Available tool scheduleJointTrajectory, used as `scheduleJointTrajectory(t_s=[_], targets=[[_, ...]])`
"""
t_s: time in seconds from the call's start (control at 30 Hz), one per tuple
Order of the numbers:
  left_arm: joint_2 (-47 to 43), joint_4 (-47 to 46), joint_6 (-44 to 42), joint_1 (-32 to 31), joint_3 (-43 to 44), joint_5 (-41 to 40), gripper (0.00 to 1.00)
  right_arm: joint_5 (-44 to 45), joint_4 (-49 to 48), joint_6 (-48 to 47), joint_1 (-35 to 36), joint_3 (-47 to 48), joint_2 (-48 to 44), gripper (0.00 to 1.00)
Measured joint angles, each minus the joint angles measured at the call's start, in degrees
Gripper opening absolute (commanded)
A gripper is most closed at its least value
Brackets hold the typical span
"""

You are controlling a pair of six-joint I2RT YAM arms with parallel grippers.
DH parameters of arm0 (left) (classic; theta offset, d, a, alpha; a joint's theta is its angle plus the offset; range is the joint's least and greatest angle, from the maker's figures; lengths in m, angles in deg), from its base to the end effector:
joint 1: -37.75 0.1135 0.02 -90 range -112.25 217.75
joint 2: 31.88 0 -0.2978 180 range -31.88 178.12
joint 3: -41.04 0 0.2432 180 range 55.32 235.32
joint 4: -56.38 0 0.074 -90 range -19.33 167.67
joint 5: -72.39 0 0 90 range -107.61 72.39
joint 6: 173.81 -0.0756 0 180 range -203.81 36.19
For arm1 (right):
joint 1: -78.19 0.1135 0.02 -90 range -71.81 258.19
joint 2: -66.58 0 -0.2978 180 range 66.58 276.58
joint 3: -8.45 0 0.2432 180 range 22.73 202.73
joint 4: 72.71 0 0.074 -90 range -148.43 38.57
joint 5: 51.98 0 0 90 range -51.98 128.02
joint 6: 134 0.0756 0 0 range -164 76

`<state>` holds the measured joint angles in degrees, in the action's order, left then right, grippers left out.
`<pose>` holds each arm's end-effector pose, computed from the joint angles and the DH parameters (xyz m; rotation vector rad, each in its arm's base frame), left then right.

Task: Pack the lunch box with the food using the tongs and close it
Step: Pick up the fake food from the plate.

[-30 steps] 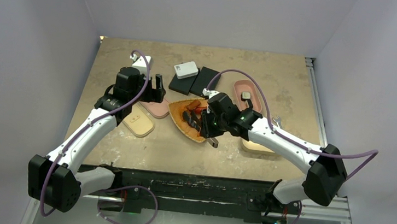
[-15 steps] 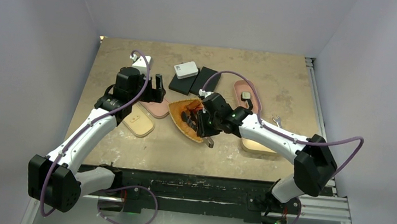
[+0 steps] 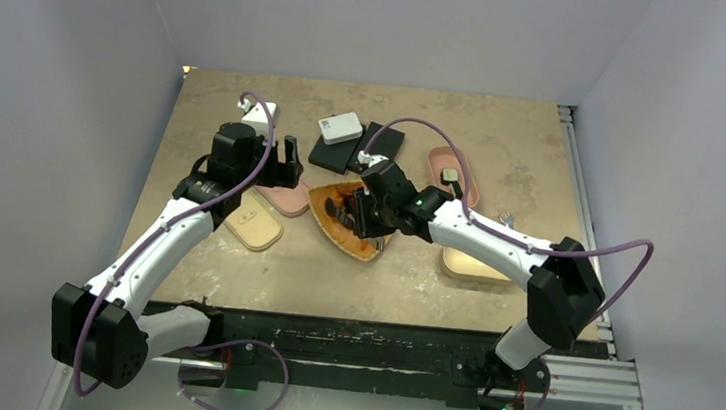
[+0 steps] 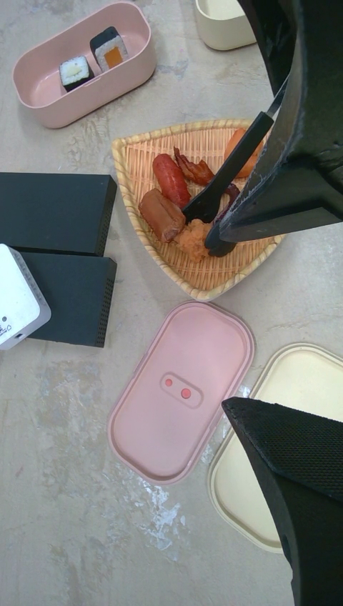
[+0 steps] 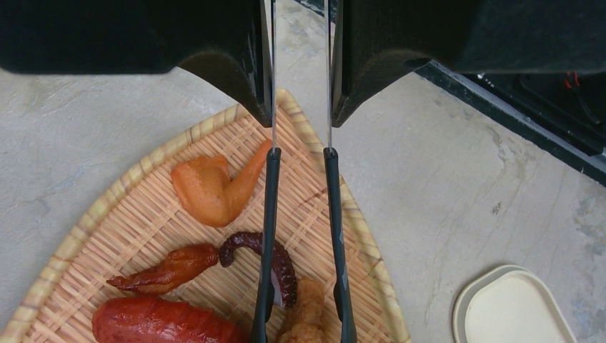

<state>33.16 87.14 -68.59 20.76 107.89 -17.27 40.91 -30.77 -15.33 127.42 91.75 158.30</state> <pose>0.2565 -0.0788 0.3188 0.0360 2.0946 -0.3486 0.2412 0.2739 0.2604 -0.4278 2.4871 0.5223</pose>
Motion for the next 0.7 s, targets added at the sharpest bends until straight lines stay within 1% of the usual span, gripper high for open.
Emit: scheduleJointTrajectory(t_s=[0.13, 0.2, 0.23, 0.33, 0.47, 0.7], targets=[[0.0, 0.0, 0.0, 0.0, 0.0, 0.1, 0.79, 0.7, -0.3, -0.2, 0.0, 0.8, 1.5, 0.35], [0.0, 0.0, 0.0, 0.0, 0.0, 0.2, 0.79, 0.7, -0.3, -0.3, 0.0, 1.0, 1.8, 0.33], [0.0, 0.0, 0.0, 0.0, 0.0, 0.2, 0.79, 0.7, -0.3, -0.4, 0.1, 1.1, 1.9, 0.30], [0.1, 0.0, 0.0, 0.0, 0.0, 0.3, 0.79, 1.2, -0.3, -0.6, 0.2, 1.3, 1.9, 0.13], [0.2, 0.0, 0.0, 0.0, 0.0, 0.3, 0.79, 1.9, -0.4, -0.8, 0.2, 1.4, 1.9, 0.01], [0.5, 0.0, 0.0, 0.0, 0.0, 0.4, 0.79, 2.0, -0.1, -0.7, 0.2, 1.4, 1.1, 0.00]])
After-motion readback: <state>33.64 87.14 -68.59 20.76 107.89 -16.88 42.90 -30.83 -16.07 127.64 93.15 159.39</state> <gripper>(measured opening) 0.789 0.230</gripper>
